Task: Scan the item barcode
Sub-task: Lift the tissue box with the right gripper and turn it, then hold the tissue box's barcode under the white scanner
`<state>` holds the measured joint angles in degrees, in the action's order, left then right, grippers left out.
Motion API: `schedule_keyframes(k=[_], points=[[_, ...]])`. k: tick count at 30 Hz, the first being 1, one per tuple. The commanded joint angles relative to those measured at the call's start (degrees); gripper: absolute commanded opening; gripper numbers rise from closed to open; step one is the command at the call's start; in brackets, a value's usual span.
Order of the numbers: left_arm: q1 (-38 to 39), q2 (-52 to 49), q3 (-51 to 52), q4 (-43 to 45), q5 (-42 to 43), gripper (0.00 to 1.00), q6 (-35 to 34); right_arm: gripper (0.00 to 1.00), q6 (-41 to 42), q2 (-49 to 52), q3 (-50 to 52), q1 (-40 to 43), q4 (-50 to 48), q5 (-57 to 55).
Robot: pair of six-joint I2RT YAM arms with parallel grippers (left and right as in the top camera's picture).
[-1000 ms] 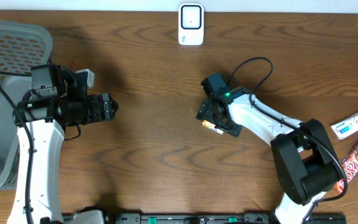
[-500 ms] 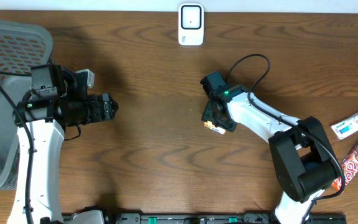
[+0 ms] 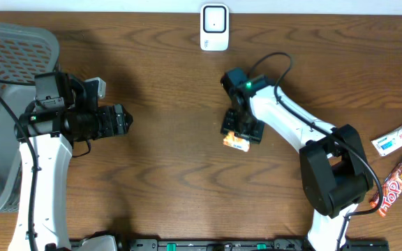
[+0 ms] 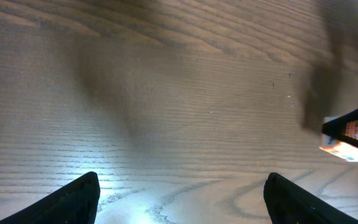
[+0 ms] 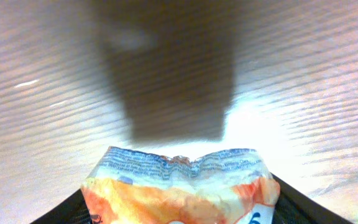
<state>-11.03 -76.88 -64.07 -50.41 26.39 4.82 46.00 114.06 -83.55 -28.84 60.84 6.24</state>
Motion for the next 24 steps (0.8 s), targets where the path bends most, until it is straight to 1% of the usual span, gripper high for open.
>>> schedule_keyframes(k=[1,7,11,14,16,18,24], points=[[0.1,-0.3,-0.9,-0.1,-0.5,0.85,0.9,0.67,-3.8,-0.2,-4.4,0.4,3.3,6.2],[0.1,-0.3,-0.9,-0.1,-0.5,0.85,0.9,0.64,-12.4,-0.2,-10.7,2.7,14.7,19.8],[0.1,-0.3,-0.9,-0.1,-0.5,0.85,0.9,0.64,-16.2,-0.2,-12.3,3.8,18.5,23.7],[0.1,-0.3,-0.9,-0.1,-0.5,0.85,0.9,0.64,-17.8,-0.2,-12.3,4.3,18.3,23.3],[0.1,-0.3,-0.9,-0.1,-0.5,0.85,0.9,0.62,-17.8,-0.2,-12.3,4.6,16.3,20.0],[0.1,-0.3,-0.9,-0.1,-0.5,0.85,0.9,0.62,-18.8,-0.2,-12.3,4.7,12.3,16.5],[0.1,-0.3,-0.9,-0.1,-0.5,0.85,0.9,0.6,-20.8,-0.2,-12.3,4.7,-5.9,12.3]])
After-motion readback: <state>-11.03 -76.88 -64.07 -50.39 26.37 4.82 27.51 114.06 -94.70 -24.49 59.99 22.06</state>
